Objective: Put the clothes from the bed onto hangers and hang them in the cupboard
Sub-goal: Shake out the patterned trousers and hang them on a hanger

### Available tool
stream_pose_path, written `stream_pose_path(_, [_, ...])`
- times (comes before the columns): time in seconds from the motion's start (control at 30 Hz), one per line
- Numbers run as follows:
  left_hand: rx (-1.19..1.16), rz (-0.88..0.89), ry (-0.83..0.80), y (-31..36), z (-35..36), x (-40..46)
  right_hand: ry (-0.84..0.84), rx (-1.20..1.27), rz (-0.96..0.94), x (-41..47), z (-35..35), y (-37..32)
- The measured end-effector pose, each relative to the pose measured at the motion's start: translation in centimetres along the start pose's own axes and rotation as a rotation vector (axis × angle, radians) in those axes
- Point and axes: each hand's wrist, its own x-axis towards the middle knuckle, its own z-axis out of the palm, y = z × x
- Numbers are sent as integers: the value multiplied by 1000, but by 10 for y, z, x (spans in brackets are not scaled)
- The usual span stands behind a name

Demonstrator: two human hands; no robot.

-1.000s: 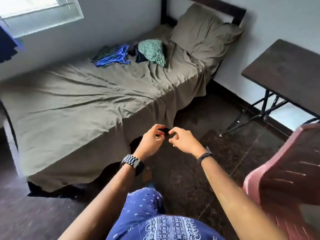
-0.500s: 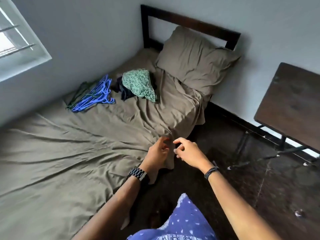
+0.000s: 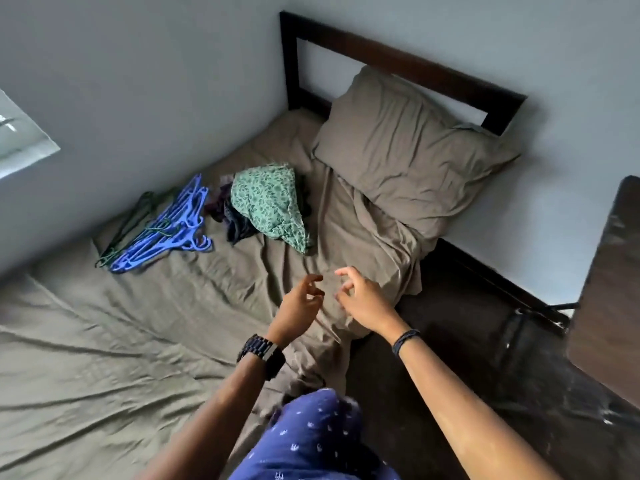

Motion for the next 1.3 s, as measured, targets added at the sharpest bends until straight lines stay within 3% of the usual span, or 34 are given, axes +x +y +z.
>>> stream_pose_path(0.43, [26, -33, -53, -51, -11, 199, 122, 181, 124, 183, 41, 42])
stream_pose_path(0.6, [184, 87, -20, -99, -27, 264, 84, 166, 81, 266, 95, 63])
stream_pose_path(0.83, [319, 202, -28, -203, -43, 372, 292, 134, 34, 382, 182, 121])
stream_pose_path(1.0, [345, 374, -109, -254, -48, 421, 331, -78, 179, 416, 230, 145])
stream_pose_path(1.1, [216, 427, -197, -269, -53, 429, 414, -172, 262, 411, 245, 129])
stream_pose_path(1.3, [-430, 120, -359, -265, -106, 401, 574, -61, 73, 369, 285, 69])
